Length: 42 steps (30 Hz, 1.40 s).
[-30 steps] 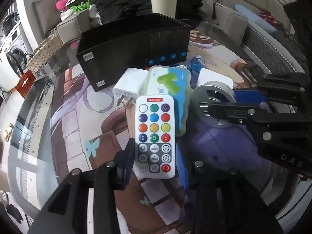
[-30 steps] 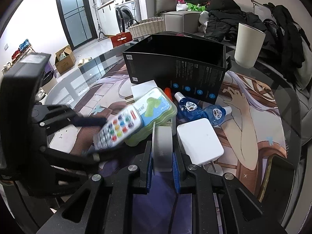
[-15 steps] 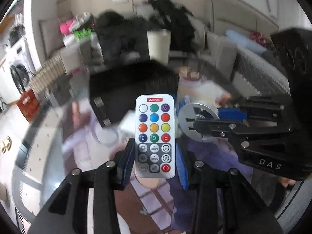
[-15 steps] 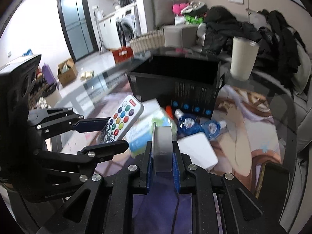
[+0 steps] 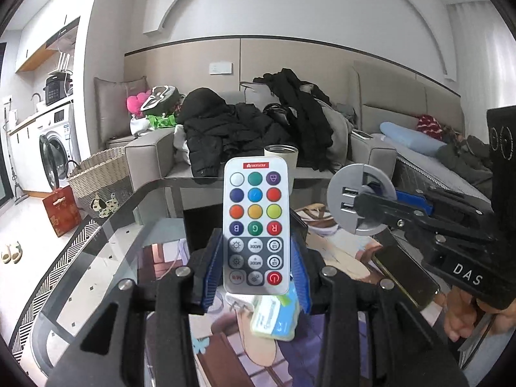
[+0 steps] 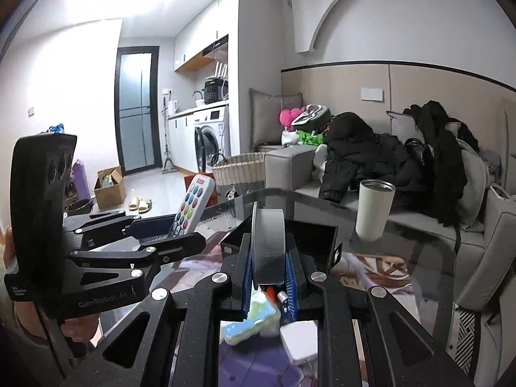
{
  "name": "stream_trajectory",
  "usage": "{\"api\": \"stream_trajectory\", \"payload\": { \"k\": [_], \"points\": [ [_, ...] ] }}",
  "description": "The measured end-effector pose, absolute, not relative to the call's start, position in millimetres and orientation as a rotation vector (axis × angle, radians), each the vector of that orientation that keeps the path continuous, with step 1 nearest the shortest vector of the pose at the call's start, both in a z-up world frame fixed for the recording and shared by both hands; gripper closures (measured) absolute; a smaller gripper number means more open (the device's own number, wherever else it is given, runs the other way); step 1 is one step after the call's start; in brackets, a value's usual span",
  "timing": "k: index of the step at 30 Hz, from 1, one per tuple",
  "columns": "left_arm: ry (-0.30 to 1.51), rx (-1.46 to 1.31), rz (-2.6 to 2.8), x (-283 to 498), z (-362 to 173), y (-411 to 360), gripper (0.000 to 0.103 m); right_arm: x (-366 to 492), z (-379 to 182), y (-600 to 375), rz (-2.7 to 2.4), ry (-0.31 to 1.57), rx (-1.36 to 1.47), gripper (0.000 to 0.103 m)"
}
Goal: Organize rigid objects
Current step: 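Carry the remote and tape roll into the black box and open both tools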
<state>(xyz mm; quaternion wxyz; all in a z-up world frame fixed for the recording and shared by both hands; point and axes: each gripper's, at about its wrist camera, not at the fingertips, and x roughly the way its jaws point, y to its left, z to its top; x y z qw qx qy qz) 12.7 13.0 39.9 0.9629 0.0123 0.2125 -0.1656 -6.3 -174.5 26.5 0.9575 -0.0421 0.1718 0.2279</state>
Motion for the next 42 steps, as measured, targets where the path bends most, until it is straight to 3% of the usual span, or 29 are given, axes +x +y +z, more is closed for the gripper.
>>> {"api": "stream_trajectory", "payload": {
  "k": [13,18,22,26,34,42],
  "points": [
    [0.394,-0.019,-0.352,84,65,19,0.065,59,62,-163,0.375,0.231,-0.049,0.086],
    [0.425,-0.037,-0.308,114,58,19,0.065,99,60,-156,0.342,0.268,-0.035,0.086],
    [0.475,-0.015,-0.291,134,45,16,0.065,128,49,-150,0.337,0.346,-0.024,0.086],
    [0.635,0.023,-0.292,163,17,6,0.065,154,29,-144,0.326,0.438,-0.051,0.086],
    [0.871,0.064,-0.273,189,-20,-8,0.065,215,-39,-144,0.337,0.81,-0.048,0.086],
    [1.001,0.021,-0.294,189,-30,-9,0.066,215,-62,-141,0.352,0.924,-0.076,0.086]
  ]
}}
